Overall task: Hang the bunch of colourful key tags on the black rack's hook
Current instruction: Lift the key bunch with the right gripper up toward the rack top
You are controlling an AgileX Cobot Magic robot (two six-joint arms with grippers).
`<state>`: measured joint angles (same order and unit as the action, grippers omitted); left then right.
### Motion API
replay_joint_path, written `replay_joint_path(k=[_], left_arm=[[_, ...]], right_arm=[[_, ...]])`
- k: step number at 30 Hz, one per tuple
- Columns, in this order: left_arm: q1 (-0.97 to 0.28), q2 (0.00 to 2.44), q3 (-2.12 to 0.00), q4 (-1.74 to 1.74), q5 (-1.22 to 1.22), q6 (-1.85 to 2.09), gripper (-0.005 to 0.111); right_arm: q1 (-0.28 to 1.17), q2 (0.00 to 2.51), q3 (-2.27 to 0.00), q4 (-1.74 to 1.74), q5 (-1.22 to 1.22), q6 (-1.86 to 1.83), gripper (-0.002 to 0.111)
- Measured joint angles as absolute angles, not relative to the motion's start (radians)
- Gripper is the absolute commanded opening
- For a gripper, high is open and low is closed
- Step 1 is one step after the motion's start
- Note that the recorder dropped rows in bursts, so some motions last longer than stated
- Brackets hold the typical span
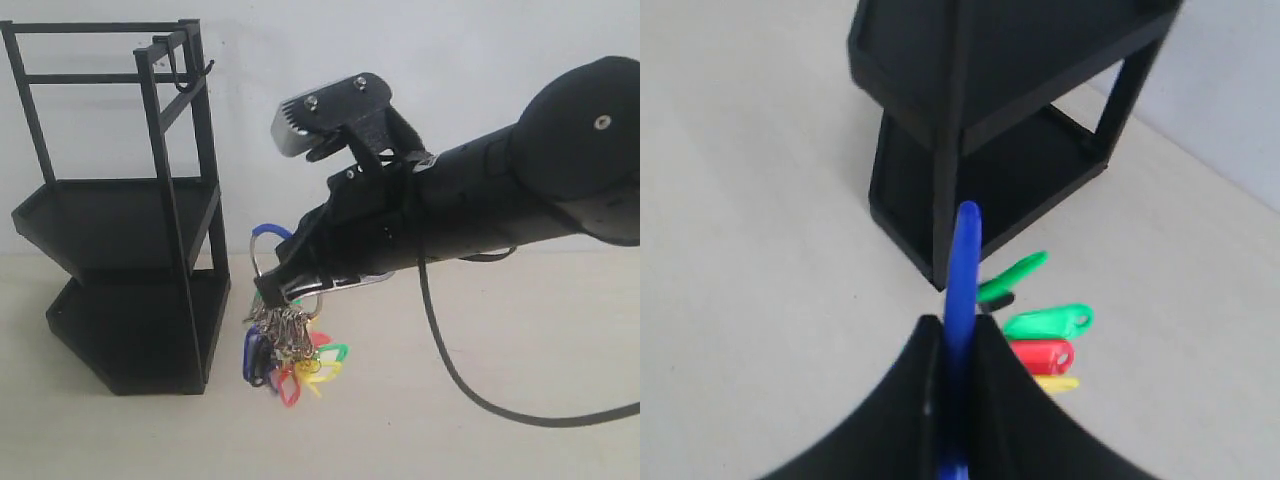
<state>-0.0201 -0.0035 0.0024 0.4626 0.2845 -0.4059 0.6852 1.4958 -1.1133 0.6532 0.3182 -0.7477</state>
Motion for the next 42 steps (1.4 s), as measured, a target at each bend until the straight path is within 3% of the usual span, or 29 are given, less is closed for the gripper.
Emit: replay_joint_path(k=[21, 42], left_arm=[[-0.020, -0.004, 0.002, 0.463, 0.285, -0.406, 0.004], [-0.020, -0.004, 0.002, 0.463, 0.285, -0.406, 0.004]], right_arm=[[0.695, 1.454, -1.152, 0.475, 0.391, -0.666, 0.000], [0.683, 1.471, -1.196, 0.452, 0.101, -0.529, 0.000]])
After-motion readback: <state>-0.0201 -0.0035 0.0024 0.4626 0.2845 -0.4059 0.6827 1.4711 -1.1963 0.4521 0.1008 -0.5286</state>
